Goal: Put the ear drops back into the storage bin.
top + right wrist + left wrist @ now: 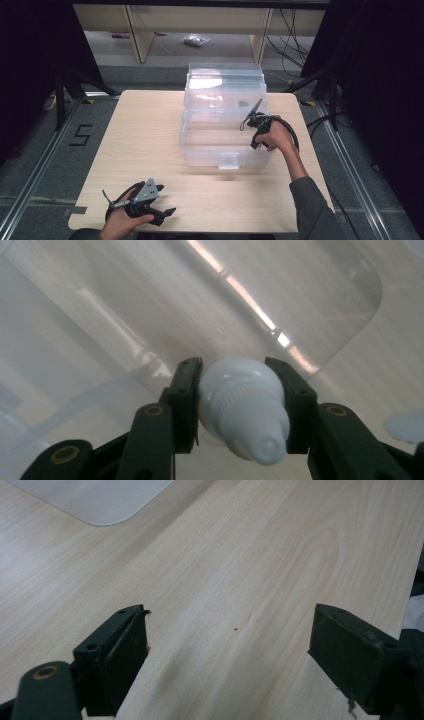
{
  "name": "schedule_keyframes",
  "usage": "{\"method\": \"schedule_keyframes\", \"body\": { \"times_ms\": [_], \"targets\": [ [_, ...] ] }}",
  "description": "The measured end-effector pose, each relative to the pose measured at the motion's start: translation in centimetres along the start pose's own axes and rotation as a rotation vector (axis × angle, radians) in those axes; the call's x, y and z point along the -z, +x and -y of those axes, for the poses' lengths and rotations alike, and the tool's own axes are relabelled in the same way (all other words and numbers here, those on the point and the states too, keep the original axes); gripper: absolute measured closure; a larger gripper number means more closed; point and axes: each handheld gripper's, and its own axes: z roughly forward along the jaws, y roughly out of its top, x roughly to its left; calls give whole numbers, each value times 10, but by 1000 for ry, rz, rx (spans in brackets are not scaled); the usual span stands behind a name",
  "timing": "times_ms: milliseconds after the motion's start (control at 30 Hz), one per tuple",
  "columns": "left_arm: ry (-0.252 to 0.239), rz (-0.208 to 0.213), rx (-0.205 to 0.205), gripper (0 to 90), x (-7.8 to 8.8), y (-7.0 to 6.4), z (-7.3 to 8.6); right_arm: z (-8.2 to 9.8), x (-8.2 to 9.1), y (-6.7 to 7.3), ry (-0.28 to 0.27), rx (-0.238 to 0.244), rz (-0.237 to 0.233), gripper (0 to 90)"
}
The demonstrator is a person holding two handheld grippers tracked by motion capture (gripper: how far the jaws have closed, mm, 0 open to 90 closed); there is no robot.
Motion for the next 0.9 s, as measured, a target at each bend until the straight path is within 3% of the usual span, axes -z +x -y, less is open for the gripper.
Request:
{"method": "schedule_keyframes", "body": {
  "times_ms": [33,67,100,167,200,233,267,400,500,567,600,633,700,733,833,867,900],
  "targets": [
    [11,1,-13,151,1,1,0,1,-3,-1,-12,11,16,600],
    [-6,0,7,151,0,0,0,1,-6,-2,-8,17,16,600],
    [11,-3,-13,151,1,1,0,0,-5,0,5,-2,10,600],
    [10,-3,-13,151,1,1,0,-1,-5,2,18,-28,9,600],
    [10,-3,-13,151,1,1,0,-1,-8,-2,25,-5,-19,600],
    [9,-3,-13,151,1,1,0,-1,-8,-2,25,-5,-19,600],
    [10,-3,-13,151,1,1,0,0,-11,-5,-1,44,8,600],
    [11,-3,-14,151,1,1,0,0,-13,-6,9,55,18,600],
    [10,-3,-14,151,1,1,0,0,-12,-3,30,1,16,599],
    [10,-4,-14,151,1,1,0,0,-12,-3,29,2,15,598],
    [10,-4,-15,151,1,1,0,1,-12,-5,18,29,13,594],
    [10,-3,-15,151,1,1,0,0,-11,-4,8,41,-7,585],
    [11,-3,-14,151,1,1,0,1,-10,-2,15,12,3,568],
    [11,-3,-14,151,1,1,0,1,-3,4,23,-26,5,542],
    [10,1,-10,151,0,0,0,2,2,4,-10,6,0,467],
    [16,4,-17,151,1,1,0,2,4,5,-16,-17,5,456],
    [14,-1,-16,151,0,1,0,4,5,4,-35,11,27,444]
  ]
}}
